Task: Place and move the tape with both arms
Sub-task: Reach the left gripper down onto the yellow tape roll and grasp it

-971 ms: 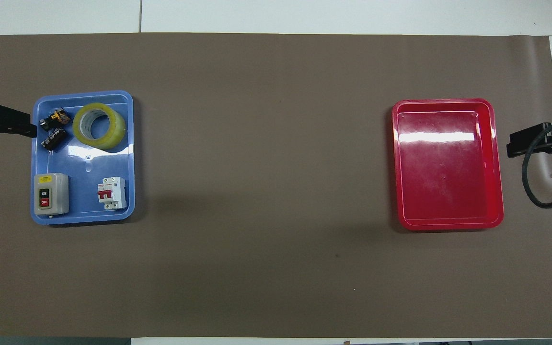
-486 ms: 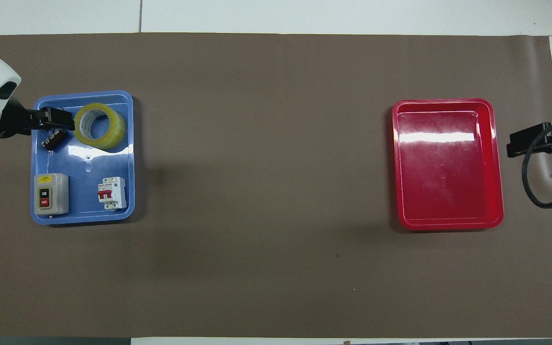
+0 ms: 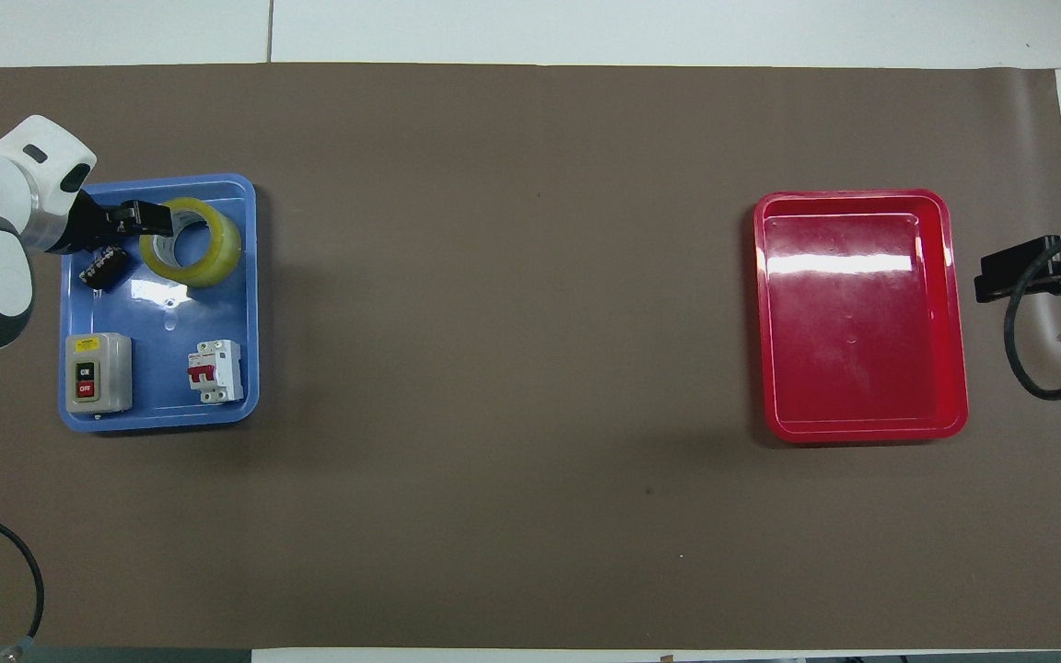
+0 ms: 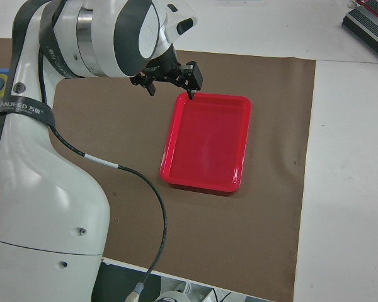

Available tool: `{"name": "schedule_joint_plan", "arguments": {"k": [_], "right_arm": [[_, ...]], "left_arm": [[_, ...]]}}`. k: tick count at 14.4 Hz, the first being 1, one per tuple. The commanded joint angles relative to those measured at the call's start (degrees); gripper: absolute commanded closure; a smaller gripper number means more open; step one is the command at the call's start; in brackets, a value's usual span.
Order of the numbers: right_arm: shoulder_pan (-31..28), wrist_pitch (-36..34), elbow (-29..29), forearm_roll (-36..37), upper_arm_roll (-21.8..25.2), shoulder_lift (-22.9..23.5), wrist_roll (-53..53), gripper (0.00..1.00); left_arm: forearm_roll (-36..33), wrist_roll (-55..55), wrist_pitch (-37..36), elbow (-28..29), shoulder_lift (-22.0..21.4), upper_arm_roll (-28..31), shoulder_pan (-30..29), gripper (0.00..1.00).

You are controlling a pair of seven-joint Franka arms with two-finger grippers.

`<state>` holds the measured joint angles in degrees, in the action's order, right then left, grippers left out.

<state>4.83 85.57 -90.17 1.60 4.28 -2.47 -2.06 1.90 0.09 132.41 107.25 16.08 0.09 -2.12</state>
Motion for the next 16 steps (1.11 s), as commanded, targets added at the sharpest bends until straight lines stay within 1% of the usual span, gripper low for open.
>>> {"name": "schedule_joint_plan", "arguments": {"k": [1, 3, 5, 10, 11, 13, 14, 16], "right_arm": [[-0.79, 0.47, -0.18, -0.46, -0.41, -0.25, -0.84, 0.0], [-0.78, 0.47, -0.18, -0.46, -0.41, -0.25, -0.84, 0.0], [-0.79, 0.47, -0.18, -0.46, -0.41, -0.25, -0.84, 0.0], [-0.79, 0.47, -0.18, -0.46, -0.41, -0.25, -0.84, 0.0], [-0.79, 0.47, -0.18, -0.46, -0.41, -0.25, -0.84, 0.0], [-0.79, 0.47, -0.18, -0.46, -0.41, -0.25, -0.84, 0.0], [-0.79, 0.47, -0.18, -0.46, -0.41, -0.25, -0.84, 0.0], [-0.79, 0.47, -0.18, -0.46, -0.41, -0.25, -0.84, 0.0]], "left_arm": [[-0.32, 0.79, 3.63, 1.21, 0.79, 0.09, -0.95, 0.0], [-0.32, 0.79, 4.52, 1.39, 2.11, 0.09, -0.87, 0.0], [-0.32, 0.79, 4.87, 1.82, 2.29, 0.09, -0.78, 0.0], [-0.32, 0.36, 8.48, 2.0, 4.66, 0.09, 0.01, 0.0], [-0.32, 0.27, 8.65, 2.26, 4.84, 0.09, 0.27, 0.02], [-0.4, 0.27, 8.74, 2.79, 4.84, 0.09, 0.45, 0.14], [-0.32, 0.27, 8.74, 2.88, 4.84, 0.17, 0.45, 0.32], [-0.4, 0.18, 8.74, 3.58, 4.66, 0.17, 0.45, 0.72]]}}
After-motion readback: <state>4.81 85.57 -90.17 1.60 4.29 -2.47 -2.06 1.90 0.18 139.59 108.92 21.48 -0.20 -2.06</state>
